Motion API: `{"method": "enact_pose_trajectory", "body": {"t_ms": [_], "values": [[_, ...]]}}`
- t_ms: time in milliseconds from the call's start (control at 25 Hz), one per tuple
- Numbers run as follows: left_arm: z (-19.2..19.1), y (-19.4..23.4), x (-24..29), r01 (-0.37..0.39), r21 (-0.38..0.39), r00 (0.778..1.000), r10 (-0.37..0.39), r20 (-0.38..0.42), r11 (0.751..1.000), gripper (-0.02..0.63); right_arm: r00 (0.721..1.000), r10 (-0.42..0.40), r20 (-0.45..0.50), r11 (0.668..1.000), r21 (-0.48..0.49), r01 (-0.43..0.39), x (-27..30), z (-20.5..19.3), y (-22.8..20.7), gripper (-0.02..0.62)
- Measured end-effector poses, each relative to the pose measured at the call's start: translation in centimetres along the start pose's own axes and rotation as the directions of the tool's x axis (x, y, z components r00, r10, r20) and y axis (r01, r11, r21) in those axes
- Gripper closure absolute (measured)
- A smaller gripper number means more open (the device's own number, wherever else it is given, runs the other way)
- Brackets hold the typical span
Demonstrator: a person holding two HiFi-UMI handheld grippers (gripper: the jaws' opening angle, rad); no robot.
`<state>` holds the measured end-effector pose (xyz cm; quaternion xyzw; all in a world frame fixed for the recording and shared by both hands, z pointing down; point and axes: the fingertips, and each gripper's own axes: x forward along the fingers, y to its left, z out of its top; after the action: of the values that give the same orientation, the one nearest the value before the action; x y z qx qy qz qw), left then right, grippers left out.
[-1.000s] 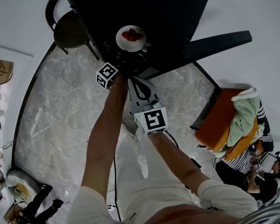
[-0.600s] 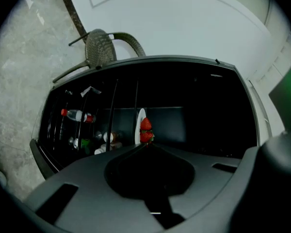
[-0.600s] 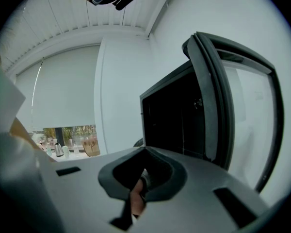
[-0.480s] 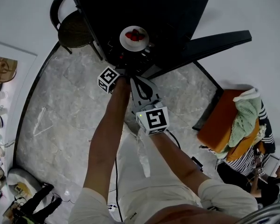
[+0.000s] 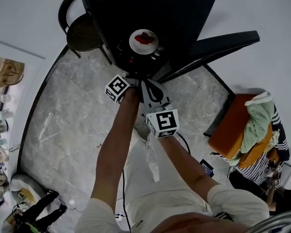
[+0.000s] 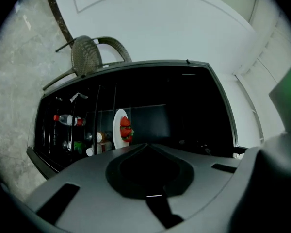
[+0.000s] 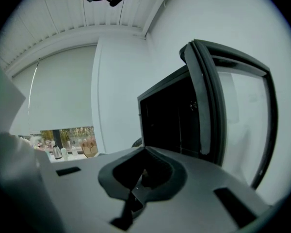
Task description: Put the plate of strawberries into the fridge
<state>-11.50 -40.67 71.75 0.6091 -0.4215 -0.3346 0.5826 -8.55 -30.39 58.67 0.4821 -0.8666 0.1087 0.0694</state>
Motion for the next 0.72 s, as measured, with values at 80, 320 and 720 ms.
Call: {"method": "enact_pose_trajectory", "body": {"t_ms": [80, 320, 720], "values": [[0.4, -0.7, -0.9, 0.006, 0.016, 1.0, -0.006, 0.02, 1.0, 0.606, 1.0, -0.004, 0.006, 1.0, 0.009, 0.004, -0.2, 0.4, 0.1, 0.583], [0.7, -2.8, -4.3, 0.002, 0.156, 1.0, -0.007, 0.031, 0.988, 0.606, 1.0, -0.008, -0.005, 1.0, 0.019, 0.009, -1.2, 0.9, 1.0, 0.583], [0.3, -8.9, -8.3, -0.018, 0.534, 1.0, 0.029, -0.013, 0.845, 0.606, 1.0, -0.005, 0.007, 0.999, 0.052, 0.004, -1.9, 3.4, 1.9, 0.583]]}}
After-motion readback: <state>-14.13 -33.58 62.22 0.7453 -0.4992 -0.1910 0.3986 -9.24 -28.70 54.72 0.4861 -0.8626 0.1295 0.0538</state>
